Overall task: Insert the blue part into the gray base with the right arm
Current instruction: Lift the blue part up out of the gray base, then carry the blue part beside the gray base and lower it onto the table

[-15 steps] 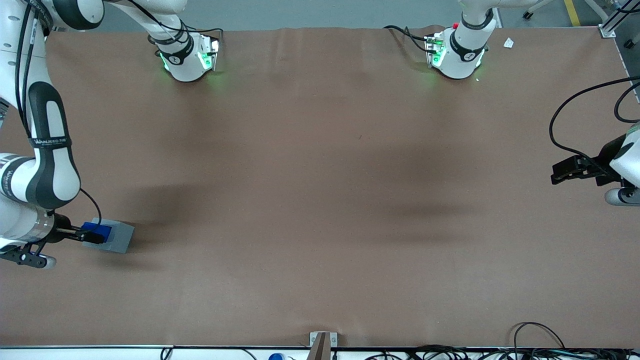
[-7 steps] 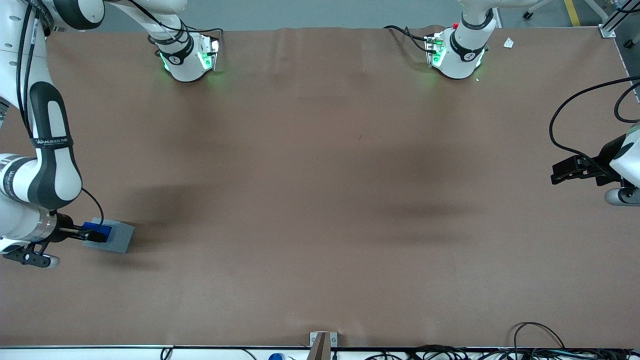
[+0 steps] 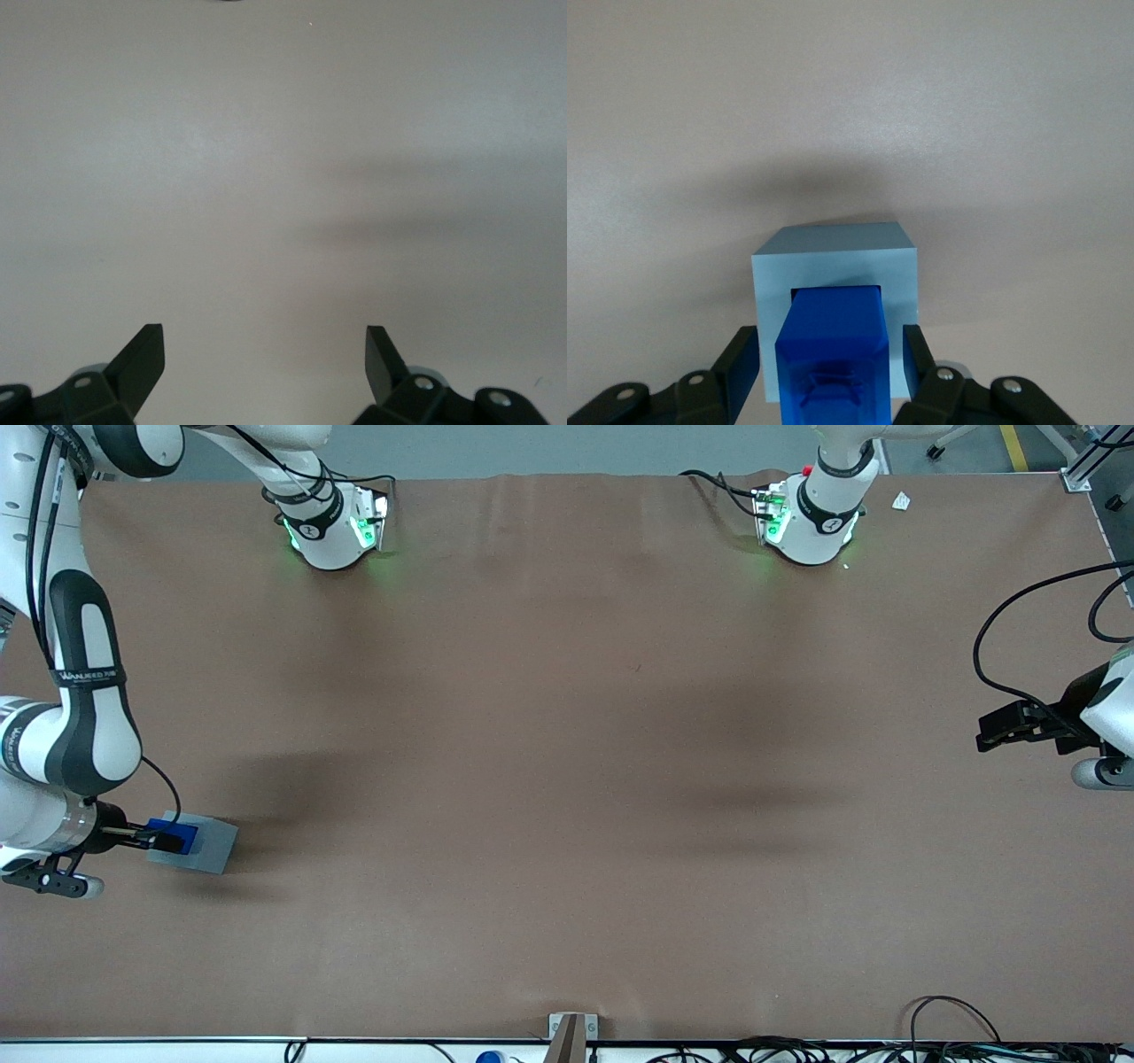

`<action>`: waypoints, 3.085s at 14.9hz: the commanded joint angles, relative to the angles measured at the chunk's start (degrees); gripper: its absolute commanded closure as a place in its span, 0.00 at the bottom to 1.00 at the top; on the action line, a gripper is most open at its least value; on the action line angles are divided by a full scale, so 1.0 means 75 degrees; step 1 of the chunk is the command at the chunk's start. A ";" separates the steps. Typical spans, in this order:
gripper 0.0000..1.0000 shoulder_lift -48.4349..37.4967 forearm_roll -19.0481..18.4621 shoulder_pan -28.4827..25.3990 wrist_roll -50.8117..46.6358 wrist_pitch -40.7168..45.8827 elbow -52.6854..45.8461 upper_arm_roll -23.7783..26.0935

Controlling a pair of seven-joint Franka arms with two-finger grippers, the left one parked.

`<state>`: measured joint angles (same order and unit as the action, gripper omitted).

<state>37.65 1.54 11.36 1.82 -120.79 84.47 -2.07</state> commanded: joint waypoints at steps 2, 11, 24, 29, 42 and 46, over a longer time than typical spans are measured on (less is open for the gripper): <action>0.42 -0.0005 -0.0029 0.0091 0.0085 0.0051 -0.0025 0.0078; 0.97 -0.0040 -0.0006 0.0091 0.0026 0.0098 -0.0060 0.0078; 0.98 -0.0228 0.0041 -0.0892 -0.0829 0.1739 -0.1197 0.0113; 0.99 0.0076 0.0170 -0.1501 -0.0829 0.1223 -0.1150 0.0136; 0.99 0.0523 0.0577 -0.1854 -0.1016 -0.0159 -0.0025 0.0148; 0.99 0.0511 0.0885 -0.2041 -0.1016 -0.0383 0.0116 0.0124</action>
<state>42.88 6.78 -2.71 -4.83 -122.80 83.38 -0.98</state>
